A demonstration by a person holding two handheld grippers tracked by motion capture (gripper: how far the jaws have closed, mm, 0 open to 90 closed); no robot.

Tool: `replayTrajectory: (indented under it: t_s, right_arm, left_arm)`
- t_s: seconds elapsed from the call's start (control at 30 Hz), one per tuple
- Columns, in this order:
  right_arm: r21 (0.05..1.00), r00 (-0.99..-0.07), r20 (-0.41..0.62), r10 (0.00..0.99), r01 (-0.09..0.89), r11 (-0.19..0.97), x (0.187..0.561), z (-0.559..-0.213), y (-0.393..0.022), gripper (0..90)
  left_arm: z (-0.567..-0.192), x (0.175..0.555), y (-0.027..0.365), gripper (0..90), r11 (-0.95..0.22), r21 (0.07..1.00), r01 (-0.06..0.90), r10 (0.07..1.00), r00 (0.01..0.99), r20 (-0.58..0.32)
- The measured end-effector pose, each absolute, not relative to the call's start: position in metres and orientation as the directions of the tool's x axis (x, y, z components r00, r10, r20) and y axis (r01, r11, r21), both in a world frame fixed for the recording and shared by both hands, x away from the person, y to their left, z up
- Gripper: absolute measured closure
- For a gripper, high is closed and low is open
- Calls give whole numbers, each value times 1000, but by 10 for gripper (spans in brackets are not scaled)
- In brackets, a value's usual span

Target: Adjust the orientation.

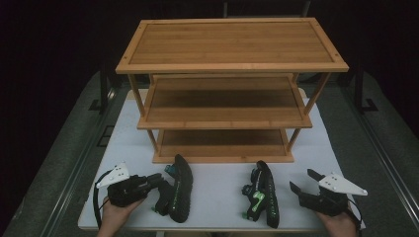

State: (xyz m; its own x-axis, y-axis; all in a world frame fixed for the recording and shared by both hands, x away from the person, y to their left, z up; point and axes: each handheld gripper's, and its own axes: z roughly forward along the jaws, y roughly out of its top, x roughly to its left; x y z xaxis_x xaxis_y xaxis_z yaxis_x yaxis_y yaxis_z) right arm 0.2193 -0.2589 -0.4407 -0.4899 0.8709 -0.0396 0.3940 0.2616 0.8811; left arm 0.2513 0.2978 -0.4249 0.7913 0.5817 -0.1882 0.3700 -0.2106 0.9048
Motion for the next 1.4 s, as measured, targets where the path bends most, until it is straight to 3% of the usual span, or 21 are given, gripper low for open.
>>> replayTrajectory:
  t_s: [0.8,1.0,1.17,1.4]
  right_arm:
    - [882,-488,-49,872,389,267,219,-440,-257,246]
    - [882,-488,-53,871,386,269,219,-439,-257,246]
    - [885,-485,-55,873,380,267,217,-439,-259,246]
    - [884,-488,-58,871,380,272,217,-438,-258,246]
  left_arm:
    - [-407,253,266,859,-151,938,312,504,841,-198]
    - [-406,254,248,837,-230,929,291,491,858,-148]
    - [-396,249,268,826,-189,947,261,531,838,-125]
    - [-413,242,294,827,-213,933,290,561,818,-126]
